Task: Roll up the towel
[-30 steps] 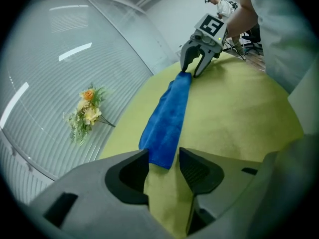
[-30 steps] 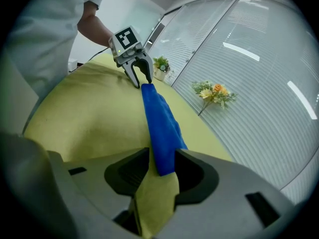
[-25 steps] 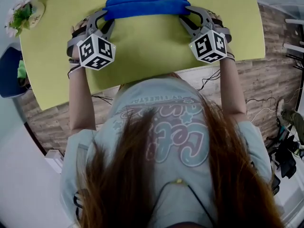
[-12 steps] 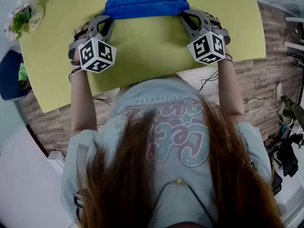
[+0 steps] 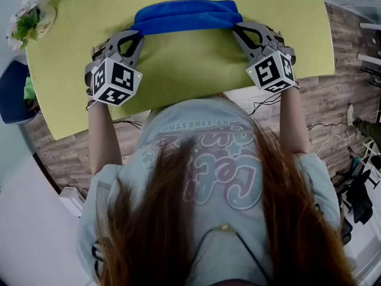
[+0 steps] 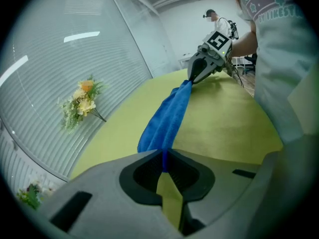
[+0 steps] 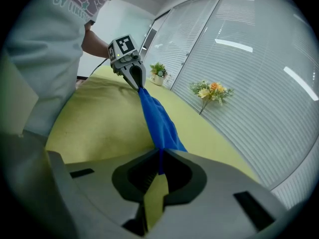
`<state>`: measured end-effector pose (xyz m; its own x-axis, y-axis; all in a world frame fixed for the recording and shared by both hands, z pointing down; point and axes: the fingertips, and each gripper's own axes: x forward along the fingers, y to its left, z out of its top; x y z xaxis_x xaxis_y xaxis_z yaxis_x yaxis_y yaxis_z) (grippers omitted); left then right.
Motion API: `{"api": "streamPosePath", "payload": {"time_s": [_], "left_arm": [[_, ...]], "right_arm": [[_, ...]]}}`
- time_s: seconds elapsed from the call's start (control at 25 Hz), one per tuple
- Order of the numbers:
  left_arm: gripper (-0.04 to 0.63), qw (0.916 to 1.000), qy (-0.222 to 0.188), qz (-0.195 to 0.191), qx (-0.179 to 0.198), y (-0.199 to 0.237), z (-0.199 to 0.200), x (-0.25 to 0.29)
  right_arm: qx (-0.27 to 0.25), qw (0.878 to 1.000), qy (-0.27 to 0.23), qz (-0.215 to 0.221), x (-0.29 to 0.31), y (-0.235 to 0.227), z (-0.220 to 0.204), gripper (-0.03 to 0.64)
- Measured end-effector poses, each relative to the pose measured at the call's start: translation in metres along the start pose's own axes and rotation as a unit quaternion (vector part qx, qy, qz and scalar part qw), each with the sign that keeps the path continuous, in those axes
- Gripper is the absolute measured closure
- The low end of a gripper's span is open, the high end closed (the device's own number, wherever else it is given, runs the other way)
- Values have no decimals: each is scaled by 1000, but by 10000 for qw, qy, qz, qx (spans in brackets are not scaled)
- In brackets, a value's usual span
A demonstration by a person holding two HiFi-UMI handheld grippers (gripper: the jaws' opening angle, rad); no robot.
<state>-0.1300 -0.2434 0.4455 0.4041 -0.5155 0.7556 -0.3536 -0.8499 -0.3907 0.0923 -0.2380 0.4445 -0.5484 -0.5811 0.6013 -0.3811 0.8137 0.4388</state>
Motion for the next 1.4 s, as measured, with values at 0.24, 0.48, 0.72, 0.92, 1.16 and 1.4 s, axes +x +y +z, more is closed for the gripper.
{"api": "streamPosePath", "payload": {"time_s": [0.24,0.48,0.72,0.92,1.16,1.4], "left_arm": [[561,9995,91,-273,-89,-14,1,-9],[561,9993,256,-273,9,-5,-2,-2],[563,9981,251,-539,-176,3,-3,6],[562,9975,202,-590,-345,17,-1,14],[561,9984,309,-452,-152,26,-4,29],[561,9974,169,-511,-477,33,-1,32]], "right_arm": [[-2,9996,54,263,-11,8,1,588],[189,9988,92,447,-3,2,3,588],[788,9939,28,765,4,-5,0,589],[899,9922,155,846,15,-14,-3,588],[836,9934,274,739,30,-27,-5,581],[1023,9923,205,674,36,-37,-8,561]]}}
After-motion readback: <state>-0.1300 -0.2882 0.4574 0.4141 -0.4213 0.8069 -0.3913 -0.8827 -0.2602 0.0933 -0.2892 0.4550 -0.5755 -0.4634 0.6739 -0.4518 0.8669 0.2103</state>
